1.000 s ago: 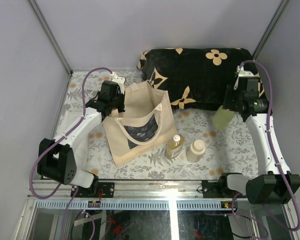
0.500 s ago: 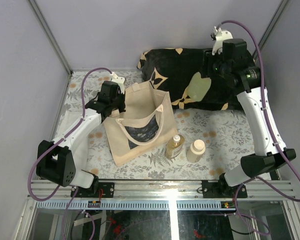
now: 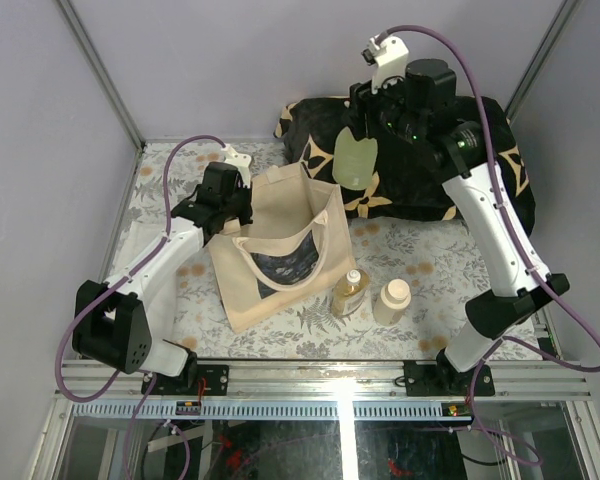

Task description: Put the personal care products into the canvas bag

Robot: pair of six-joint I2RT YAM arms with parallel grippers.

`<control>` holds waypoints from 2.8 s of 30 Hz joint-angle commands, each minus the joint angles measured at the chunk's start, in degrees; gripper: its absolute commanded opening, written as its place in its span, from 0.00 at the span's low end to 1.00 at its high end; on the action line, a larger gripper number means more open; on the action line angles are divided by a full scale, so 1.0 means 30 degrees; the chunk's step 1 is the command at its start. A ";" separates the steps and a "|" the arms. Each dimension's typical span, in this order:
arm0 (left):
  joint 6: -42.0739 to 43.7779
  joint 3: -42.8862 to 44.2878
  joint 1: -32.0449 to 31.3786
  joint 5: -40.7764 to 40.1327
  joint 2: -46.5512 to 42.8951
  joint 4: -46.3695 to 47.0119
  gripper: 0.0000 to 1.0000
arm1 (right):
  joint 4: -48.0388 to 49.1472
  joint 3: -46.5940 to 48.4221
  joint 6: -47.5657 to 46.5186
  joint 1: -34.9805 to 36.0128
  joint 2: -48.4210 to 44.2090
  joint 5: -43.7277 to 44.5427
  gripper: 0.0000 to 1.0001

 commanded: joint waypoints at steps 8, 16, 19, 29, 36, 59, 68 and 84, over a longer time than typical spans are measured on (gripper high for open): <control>-0.0820 -0.0179 -0.0609 0.1055 -0.0109 0.0905 0.00 | 0.8177 0.1960 -0.1288 0.1314 -0.0105 -0.2404 0.15; -0.0791 -0.0243 -0.0694 0.0909 -0.0130 0.0903 0.00 | 0.9723 0.1699 -0.0213 0.2051 0.0061 -0.4998 0.14; -0.0765 -0.0300 -0.0723 0.0839 -0.0221 0.0961 0.00 | 0.9948 0.0746 -0.0175 0.2718 0.0039 -0.5424 0.14; -0.0661 0.0299 -0.1026 0.0311 -0.0741 0.0536 0.00 | 1.0999 -0.3195 0.0377 0.4832 -0.0725 -0.4605 0.11; 0.0083 0.1849 -0.1039 -0.1180 -0.1690 -0.1228 0.00 | 1.1345 -0.6934 0.1017 0.5332 -0.1797 -0.3610 0.10; 0.0762 0.1941 -0.1056 -0.2878 -0.3148 -0.2370 0.00 | 1.1546 -1.1953 0.0172 0.5794 -0.1003 -0.0248 0.09; 0.0720 0.2026 -0.1062 -0.2869 -0.3298 -0.2488 0.00 | 1.1774 -1.2375 0.0049 0.5874 0.0786 -0.0085 0.16; 0.0688 0.2423 -0.1027 -0.3038 -0.3265 -0.2817 0.00 | 1.1964 -1.3042 0.0064 0.6006 0.0266 0.1854 0.72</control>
